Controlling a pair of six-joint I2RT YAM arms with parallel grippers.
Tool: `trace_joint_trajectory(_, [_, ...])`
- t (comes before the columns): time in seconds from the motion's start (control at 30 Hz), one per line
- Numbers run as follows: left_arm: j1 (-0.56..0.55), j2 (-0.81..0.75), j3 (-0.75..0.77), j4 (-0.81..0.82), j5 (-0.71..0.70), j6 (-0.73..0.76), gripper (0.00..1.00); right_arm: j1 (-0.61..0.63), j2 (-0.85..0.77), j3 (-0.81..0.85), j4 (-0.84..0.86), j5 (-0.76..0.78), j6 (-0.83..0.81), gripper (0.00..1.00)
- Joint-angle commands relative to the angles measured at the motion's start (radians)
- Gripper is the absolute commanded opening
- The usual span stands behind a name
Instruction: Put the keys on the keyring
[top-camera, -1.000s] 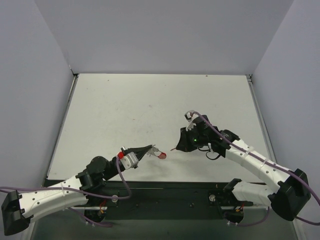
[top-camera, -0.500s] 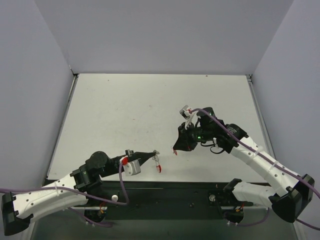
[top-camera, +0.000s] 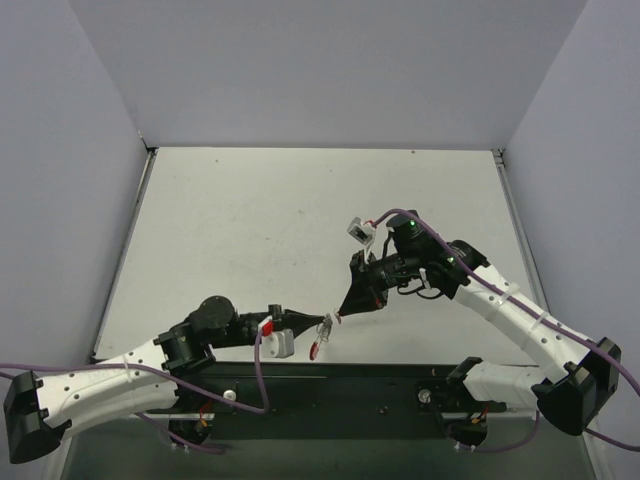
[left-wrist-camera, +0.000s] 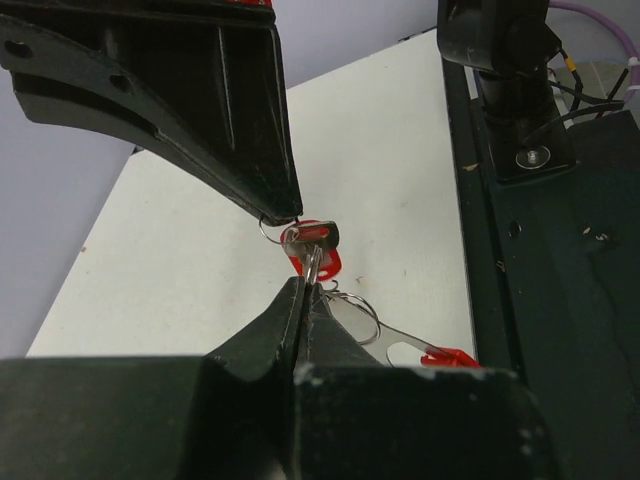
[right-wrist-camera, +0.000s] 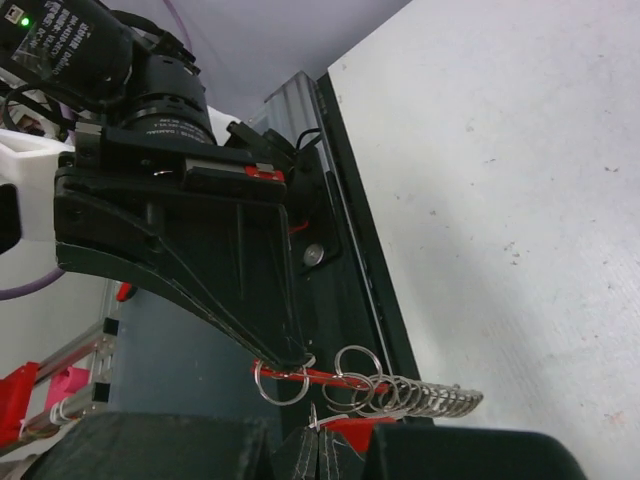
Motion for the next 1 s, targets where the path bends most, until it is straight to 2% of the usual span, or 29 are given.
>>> trace_joint_trajectory(0.0, [0.004, 0.036, 0.049, 0.173, 0.063, 0.002, 0.00, 0.014, -0.001, 0.033, 0.007, -0.091, -0.022, 0.00])
trace_joint_trajectory(0.43, [0.002, 0.074, 0.034, 0.332, 0.109, -0.039, 0.00, 0.019, 0.005, 0.021, 0.021, -0.123, -0.022, 0.00])
trace_joint_trajectory(0.97, [0.004, 0.030, -0.020, 0.365, 0.082, -0.067, 0.00, 0.022, -0.044, 0.052, 0.045, -0.153, 0.007, 0.00])
